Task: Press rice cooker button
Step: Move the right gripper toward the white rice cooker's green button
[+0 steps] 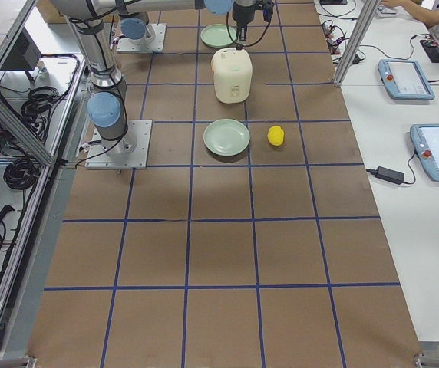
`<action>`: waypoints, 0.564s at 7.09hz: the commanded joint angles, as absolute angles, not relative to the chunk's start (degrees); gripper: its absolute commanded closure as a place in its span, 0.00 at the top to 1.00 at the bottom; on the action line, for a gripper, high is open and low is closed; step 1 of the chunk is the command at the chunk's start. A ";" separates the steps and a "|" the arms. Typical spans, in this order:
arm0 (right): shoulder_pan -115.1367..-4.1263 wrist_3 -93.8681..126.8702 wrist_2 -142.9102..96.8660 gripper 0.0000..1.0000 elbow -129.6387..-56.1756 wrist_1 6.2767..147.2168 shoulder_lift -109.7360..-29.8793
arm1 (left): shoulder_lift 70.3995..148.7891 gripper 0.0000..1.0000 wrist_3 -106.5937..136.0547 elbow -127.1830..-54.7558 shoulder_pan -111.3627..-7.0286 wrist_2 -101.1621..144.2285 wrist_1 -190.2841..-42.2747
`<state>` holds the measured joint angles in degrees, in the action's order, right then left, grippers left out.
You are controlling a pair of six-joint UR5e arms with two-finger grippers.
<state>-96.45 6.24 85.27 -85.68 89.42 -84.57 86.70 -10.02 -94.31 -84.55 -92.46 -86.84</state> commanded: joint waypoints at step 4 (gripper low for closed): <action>-99.75 9.67 85.69 0.08 -97.89 105.28 -83.14 | 86.75 1.00 -10.02 -94.31 -84.55 -92.46 -86.84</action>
